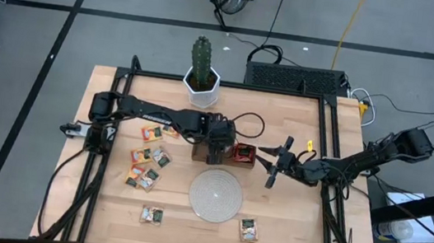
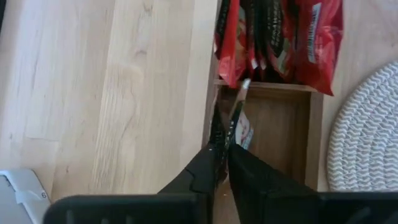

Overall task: Pick & Place Tea
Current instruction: Put the brown tea bag into the middle section of the wooden organizer

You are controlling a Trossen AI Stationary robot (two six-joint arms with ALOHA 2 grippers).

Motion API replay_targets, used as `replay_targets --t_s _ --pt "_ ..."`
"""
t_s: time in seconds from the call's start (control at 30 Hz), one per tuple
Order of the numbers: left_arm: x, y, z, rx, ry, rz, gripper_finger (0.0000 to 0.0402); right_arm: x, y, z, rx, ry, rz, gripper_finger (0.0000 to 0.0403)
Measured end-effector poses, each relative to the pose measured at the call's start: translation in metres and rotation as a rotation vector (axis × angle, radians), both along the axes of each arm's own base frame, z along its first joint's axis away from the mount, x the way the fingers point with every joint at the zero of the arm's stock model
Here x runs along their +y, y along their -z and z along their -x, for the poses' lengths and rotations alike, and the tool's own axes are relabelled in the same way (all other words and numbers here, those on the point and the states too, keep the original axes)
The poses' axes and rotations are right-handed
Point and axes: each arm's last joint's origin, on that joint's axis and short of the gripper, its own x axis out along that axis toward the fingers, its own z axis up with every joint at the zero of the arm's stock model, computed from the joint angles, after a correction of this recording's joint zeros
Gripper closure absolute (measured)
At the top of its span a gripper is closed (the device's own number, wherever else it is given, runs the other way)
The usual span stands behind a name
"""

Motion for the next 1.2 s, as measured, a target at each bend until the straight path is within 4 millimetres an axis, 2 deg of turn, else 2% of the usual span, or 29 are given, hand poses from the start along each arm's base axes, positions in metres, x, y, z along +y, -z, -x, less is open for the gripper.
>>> replay_targets --t_s 0.33,0.43,0.7,0.9,1.1,1.2 --pt "-0.001 0.0 -0.001 -0.013 0.009 0.019 0.0342 0.0 0.0 0.0 0.0 0.0 0.0 0.0287" --pt "-0.002 -0.007 0.0 -0.029 0.031 0.007 0.0336 0.0 0.0 0.0 0.0 0.0 0.0 0.0287" --pt "-0.013 -0.059 0.017 -0.175 0.058 -0.025 0.0329 0.001 0.001 0.0 0.002 -0.034 -0.003 0.0287" --pt "-0.019 -0.094 0.033 -0.288 0.022 0.007 0.0329 0.009 -0.002 -0.001 -0.004 -0.27 0.038 0.0287" --pt "-0.024 -0.112 0.04 -0.376 0.013 0.045 0.033 0.019 -0.011 -0.001 -0.106 -0.619 0.003 0.0287" --pt "-0.027 -0.115 0.044 -0.362 0.049 0.031 0.033 0.028 -0.016 -0.004 -0.065 -0.695 -0.028 0.0287"
